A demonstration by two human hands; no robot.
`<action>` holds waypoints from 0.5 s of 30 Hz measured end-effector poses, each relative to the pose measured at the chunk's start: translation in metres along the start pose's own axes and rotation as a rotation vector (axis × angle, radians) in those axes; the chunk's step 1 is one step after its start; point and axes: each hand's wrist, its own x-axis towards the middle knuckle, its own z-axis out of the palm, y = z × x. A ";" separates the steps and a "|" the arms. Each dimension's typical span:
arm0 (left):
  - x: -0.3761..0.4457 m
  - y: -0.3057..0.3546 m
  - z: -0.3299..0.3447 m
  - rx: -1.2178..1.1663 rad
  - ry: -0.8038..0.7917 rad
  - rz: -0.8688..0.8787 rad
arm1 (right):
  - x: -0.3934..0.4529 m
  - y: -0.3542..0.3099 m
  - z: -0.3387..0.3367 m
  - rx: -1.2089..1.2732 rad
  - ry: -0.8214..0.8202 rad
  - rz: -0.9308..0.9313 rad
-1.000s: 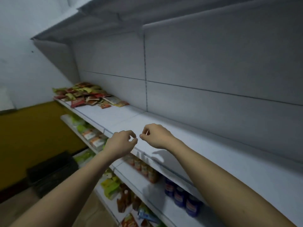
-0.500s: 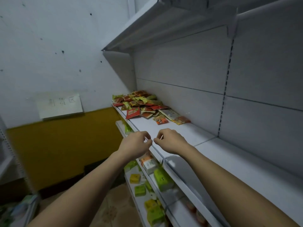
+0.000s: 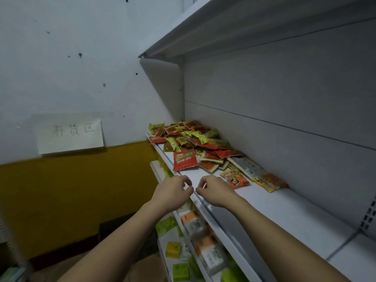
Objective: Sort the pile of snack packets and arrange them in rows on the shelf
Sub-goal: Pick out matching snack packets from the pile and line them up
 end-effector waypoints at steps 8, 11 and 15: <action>0.113 -0.127 -0.010 -0.117 -0.072 0.045 | 0.139 -0.041 0.042 0.081 0.086 0.118; 0.161 -0.163 -0.009 -0.160 -0.101 0.058 | 0.191 -0.052 0.055 0.124 0.140 0.143; 0.232 -0.199 0.000 -0.201 -0.137 0.076 | 0.265 -0.058 0.061 0.098 0.213 0.166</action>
